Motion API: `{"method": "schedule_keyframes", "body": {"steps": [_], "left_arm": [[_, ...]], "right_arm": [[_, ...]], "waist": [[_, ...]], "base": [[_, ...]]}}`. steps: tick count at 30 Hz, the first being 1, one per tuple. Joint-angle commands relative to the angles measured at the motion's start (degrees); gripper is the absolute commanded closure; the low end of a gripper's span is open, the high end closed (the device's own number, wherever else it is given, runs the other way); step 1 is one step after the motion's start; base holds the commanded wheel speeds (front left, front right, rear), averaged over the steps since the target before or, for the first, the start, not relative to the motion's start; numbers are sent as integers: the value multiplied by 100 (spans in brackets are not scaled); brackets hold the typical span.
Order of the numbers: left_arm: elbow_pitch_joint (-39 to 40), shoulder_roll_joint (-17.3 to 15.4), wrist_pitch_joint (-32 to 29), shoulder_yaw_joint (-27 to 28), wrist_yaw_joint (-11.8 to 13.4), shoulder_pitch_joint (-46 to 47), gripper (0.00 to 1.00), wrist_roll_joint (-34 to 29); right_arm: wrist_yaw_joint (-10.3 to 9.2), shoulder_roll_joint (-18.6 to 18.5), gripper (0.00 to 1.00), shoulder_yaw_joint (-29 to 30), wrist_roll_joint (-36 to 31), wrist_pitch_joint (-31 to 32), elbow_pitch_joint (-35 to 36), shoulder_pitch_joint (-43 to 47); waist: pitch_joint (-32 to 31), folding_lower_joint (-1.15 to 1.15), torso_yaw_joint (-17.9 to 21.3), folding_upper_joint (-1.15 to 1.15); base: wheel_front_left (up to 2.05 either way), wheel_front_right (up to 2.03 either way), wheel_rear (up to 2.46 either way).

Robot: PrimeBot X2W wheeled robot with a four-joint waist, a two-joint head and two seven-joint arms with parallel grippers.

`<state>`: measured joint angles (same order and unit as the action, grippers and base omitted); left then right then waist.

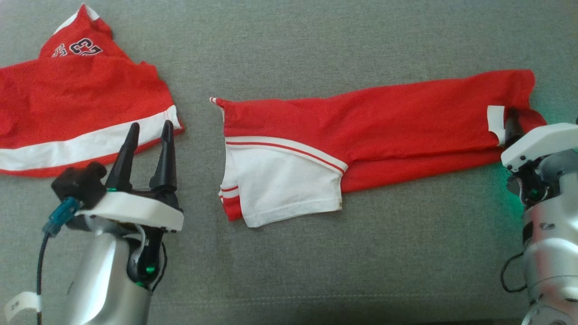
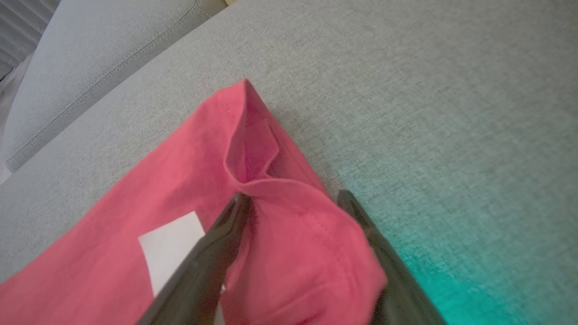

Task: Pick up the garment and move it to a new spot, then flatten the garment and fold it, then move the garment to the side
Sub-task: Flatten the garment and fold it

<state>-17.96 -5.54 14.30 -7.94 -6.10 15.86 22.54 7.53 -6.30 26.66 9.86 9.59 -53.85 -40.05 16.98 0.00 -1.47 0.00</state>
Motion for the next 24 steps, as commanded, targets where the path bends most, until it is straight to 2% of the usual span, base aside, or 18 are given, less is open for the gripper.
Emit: {"method": "schedule_keyframes", "body": {"steps": [1, 2, 3, 4, 9, 15, 19, 24], "left_arm": [[159, -108, 70, 279, -19, 211, 0, -59], [159, -108, 70, 279, -19, 211, 0, -59], [157, -110, 70, 309, -24, 223, 0, -68], [154, -109, 70, 337, -29, 228, 0, -77], [129, -94, 70, 431, -56, 196, 0, -151], [97, -51, 70, 456, -81, 129, 0, -176], [62, -12, 70, 459, -93, 72, 0, -171], [8, 53, 70, 489, -102, -47, 0, -164]], "right_arm": [[-4, 105, 40, -105, 33, 161, 8, -63], [-4, 105, 40, -105, 33, 161, 8, -63], [-4, 116, 94, -117, 49, 203, 7, -59], [-4, 115, 100, -131, 63, 226, 16, -49], [-4, -160, 100, 215, -164, 55, 93, 63], [-4, -406, 100, 1249, -1223, -462, 322, 85], [-4, -116, 100, 1755, -1824, -628, 522, -45], [-4, 187, 100, 1648, -1977, -692, 578, -201]], "waist": [[19, 0, 27, 0], [19, 0, 27, 0], [22, 0, 40, 0], [20, 0, 53, 0], [-104, 0, 128, 0], [-263, 0, 158, 0], [-411, 0, 157, 0], [-679, 0, 154, 0]], "base": [[0, 0, 0], [0, 0, 0], [0, 0, 0], [0, 0, 0], [0, 0, 0], [0, 0, 0], [0, 0, 0], [0, 0, 0]]}}
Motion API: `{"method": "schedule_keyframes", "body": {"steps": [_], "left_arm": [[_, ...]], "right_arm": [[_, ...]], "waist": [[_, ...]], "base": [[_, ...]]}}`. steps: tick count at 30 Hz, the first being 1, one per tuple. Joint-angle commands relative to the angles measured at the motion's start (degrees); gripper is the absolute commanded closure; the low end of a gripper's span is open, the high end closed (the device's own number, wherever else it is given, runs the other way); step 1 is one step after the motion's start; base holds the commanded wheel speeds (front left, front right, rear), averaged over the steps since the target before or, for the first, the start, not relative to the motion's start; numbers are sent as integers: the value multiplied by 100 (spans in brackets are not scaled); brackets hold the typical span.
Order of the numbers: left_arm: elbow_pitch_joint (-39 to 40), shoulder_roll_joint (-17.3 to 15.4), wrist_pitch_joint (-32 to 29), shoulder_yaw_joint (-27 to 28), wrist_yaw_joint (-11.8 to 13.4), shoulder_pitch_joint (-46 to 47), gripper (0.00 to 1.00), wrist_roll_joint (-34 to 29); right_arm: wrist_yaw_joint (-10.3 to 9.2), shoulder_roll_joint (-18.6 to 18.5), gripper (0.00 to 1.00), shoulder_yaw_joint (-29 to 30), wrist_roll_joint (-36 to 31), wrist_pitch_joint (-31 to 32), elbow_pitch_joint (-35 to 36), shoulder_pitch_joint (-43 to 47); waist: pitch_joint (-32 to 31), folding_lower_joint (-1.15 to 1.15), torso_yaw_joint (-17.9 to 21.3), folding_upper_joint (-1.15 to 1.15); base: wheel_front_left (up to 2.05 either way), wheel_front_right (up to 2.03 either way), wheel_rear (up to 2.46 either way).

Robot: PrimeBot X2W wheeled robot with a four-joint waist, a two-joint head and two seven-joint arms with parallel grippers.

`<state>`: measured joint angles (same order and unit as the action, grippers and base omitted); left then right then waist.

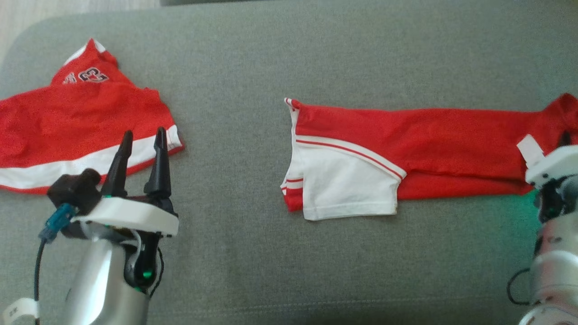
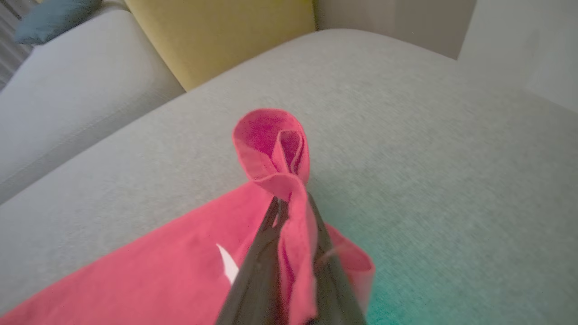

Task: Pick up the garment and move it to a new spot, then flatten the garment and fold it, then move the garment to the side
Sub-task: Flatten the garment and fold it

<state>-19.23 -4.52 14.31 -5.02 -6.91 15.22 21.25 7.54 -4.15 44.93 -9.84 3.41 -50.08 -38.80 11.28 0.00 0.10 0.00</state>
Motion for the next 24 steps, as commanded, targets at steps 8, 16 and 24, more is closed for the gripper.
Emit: {"method": "schedule_keyframes", "body": {"steps": [8, 16, 24], "left_arm": [[52, 73, 69, 229, -23, -269, 0, -8], [-13, 135, 69, 170, -7, -530, 0, 4], [-24, 153, 69, 110, 11, -622, 0, 22]], "right_arm": [[-5, 122, 100, -1494, 983, -75, 3, -480], [-5, 126, 100, -3966, 3440, -127, -116, -321], [-5, 126, 100, -6125, 5448, -544, 272, 170]], "waist": [[-684, 0, -67, 0], [-1083, 0, -251, 0], [-1156, 0, -462, 0]], "base": [[0, 0, 0], [0, 0, 0], [0, 0, 0]]}}
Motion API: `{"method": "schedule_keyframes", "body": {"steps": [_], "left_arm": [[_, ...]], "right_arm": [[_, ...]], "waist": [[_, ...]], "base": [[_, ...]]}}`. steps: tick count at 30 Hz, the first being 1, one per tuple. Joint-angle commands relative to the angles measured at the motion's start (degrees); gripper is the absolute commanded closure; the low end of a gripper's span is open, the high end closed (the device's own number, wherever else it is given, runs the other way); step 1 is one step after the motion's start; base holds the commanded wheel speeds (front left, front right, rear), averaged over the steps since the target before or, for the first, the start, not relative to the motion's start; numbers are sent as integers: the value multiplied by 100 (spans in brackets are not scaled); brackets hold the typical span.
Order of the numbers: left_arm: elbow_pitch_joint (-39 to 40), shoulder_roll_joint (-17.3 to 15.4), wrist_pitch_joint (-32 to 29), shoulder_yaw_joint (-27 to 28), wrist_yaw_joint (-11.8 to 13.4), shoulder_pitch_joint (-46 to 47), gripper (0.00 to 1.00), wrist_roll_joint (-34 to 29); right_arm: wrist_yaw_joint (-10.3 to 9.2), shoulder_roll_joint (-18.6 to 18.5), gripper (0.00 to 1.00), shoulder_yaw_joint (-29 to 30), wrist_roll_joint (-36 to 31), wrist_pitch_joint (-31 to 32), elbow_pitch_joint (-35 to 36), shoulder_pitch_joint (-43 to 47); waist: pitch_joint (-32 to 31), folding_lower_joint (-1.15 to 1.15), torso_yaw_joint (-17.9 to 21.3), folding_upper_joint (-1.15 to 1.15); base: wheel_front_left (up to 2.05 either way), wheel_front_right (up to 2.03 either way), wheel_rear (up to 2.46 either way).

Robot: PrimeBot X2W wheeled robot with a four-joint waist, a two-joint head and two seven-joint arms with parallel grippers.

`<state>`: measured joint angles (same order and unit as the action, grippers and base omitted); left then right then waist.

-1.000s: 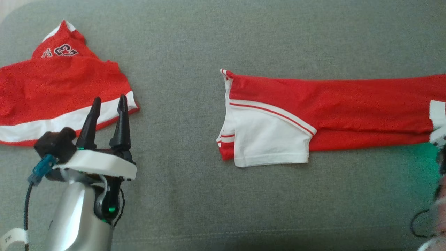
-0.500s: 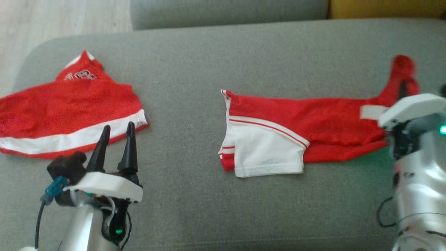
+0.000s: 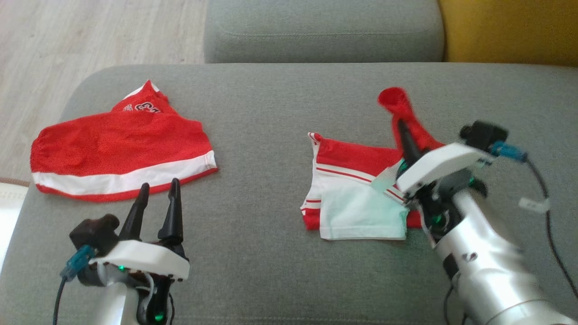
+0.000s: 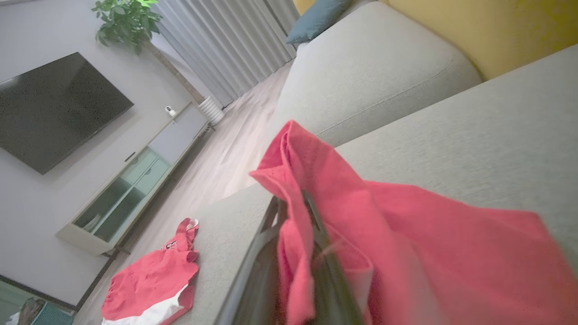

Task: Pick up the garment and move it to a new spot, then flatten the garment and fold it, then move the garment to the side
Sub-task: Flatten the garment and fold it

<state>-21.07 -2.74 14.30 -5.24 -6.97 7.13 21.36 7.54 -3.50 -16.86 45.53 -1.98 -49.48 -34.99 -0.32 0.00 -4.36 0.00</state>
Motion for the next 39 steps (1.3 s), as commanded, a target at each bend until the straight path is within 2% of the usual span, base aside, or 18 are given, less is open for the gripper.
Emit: {"method": "schedule_keyframes", "body": {"steps": [1, 10, 17, 18, 19, 28, 32, 37, 39], "left_arm": [[158, -24, 70, 125, 20, 187, 0, 17], [84, -18, 70, 73, 11, 240, 0, 36], [19, -16, 70, 12, 0, 276, 0, 73], [-1, -16, 70, -11, -3, 280, 0, 77], [-14, -15, 70, -32, -6, 289, 0, 81], [-44, -14, 70, -63, -18, 324, 0, 159], [-28, -14, 70, -9, -9, 308, 0, 158], [153, -14, 70, 105, 2, 300, 0, 154], [267, -14, 70, 160, 13, 305, 0, 169]], "right_arm": [[-5, 61, 100, -184, 84, -126, 200, -184], [-5, 62, 100, -1892, 1460, -845, -362, -248], [-5, 62, 100, -2802, 2393, -1141, -652, -326], [-5, 62, 70, -2951, 2484, -1168, -651, -341], [-5, 62, 0, -3089, 2584, -1191, -627, -350], [-5, 62, 0, -4404, 3582, -1088, -276, -340], [-5, 62, 0, -4759, 3909, -1129, -275, -579], [-5, 62, 0, -4975, 3526, -1286, -798, -1194], [-5, 62, 0, -4807, 3134, -1296, -1098, -1495]], "waist": [[19, 0, -53, 0], [142, 0, -364, 0], [220, 0, -519, 0], [229, 0, -533, 0], [236, 0, -546, 0], [249, 0, -536, 0], [192, 0, -400, 0], [153, 0, -101, 0], [143, 0, 35, 0]], "base": [[0, 0, 0], [0, 0, 0], [0, 0, 0], [0, 0, 0], [0, 0, 0], [0, 0, 0], [0, 0, 0], [0, 0, 0], [0, 0, 0]]}}
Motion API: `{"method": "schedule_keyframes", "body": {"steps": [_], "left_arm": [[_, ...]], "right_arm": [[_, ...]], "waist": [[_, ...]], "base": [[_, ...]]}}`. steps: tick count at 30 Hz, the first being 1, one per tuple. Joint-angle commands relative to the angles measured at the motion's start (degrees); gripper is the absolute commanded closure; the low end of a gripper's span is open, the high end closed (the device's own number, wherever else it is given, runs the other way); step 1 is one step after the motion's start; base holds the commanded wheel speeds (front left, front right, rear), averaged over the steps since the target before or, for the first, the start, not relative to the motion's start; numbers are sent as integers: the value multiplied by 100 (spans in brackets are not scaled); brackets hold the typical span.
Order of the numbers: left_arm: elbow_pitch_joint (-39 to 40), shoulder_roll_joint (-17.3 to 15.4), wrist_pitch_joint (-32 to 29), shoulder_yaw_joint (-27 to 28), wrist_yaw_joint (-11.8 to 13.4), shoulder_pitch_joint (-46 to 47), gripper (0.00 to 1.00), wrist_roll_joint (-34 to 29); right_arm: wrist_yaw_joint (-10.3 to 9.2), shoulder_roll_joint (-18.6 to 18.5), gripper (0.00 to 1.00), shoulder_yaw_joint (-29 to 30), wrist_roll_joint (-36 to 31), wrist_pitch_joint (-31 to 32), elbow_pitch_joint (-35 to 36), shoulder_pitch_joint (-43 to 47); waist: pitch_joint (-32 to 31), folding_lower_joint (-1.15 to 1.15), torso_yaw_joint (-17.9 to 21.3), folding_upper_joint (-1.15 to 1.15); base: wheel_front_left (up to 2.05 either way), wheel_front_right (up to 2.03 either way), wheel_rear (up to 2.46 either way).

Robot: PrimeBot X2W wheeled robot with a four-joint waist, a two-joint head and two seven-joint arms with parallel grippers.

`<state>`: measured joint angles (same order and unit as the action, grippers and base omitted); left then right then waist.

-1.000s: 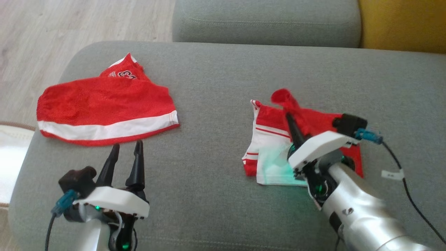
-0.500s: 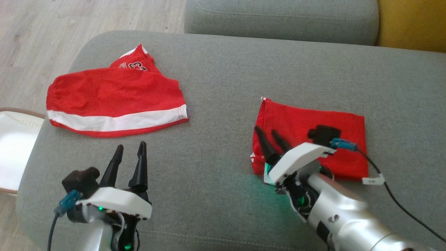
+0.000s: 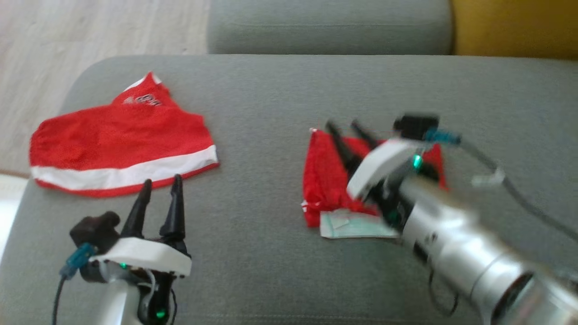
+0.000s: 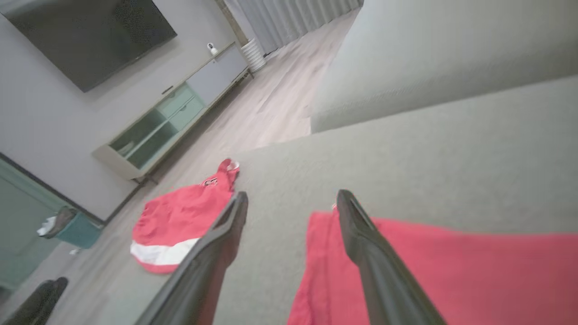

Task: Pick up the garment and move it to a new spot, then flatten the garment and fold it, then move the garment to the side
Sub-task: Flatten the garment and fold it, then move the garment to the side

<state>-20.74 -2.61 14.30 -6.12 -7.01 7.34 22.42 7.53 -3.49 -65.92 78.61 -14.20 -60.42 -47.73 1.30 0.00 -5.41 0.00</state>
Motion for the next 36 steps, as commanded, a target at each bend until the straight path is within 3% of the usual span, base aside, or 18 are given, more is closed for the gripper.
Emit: {"method": "schedule_keyframes", "body": {"steps": [1, 5, 9, 10, 11, 14, 19, 24, 36], "left_arm": [[296, -27, 70, 275, 27, 286, 0, 65], [490, -27, 70, 350, 60, 283, 0, 52], [899, -32, 70, 492, 82, 270, 0, -279], [963, -31, 70, 529, 84, 258, 0, -294], [1047, -30, 70, 578, 90, 233, 0, -315], [1133, -29, 70, 596, 116, 187, 0, -292], [1230, -28, 70, 578, 141, 35, 0, -424], [1272, -28, 70, 569, 139, -180, 0, -615], [1427, -27, 70, 476, 223, -364, 0, -795]], "right_arm": [[-4, 61, 0, 245, -506, -76, -221, -408], [-4, 28, 0, 752, -1588, -78, -629, -758], [-4, -314, 0, 1705, -3014, -78, -389, -696], [-4, -419, 0, 2001, -3381, -79, -216, -576], [-4, -583, 0, 2675, -4095, -79, 225, -211], [-4, -677, 0, 3725, -5202, -79, 1045, 541], [-4, -315, 0, 5212, -6587, -79, 2338, 1888], [-4, -18, 0, 5983, -7228, -79, 3037, 2817], [-4, 59, 0, 6244, -7136, 70, 3587, 3324]], "waist": [[-21, 0, 211, 0], [-31, 0, 410, 0], [-18, 0, 638, 0], [-18, 0, 685, 0], [-21, 0, 768, 0], [-33, 0, 859, 0], [-46, 0, 950, 0], [-38, 0, 979, 0], [123, 0, 899, 0]], "base": [[0, 0, 0], [0, 0, 0], [0, 0, 0], [0, 0, 0], [0, 0, 0], [0, 0, 0], [0, 0, 0], [0, 0, 0], [0, 0, 0]]}}
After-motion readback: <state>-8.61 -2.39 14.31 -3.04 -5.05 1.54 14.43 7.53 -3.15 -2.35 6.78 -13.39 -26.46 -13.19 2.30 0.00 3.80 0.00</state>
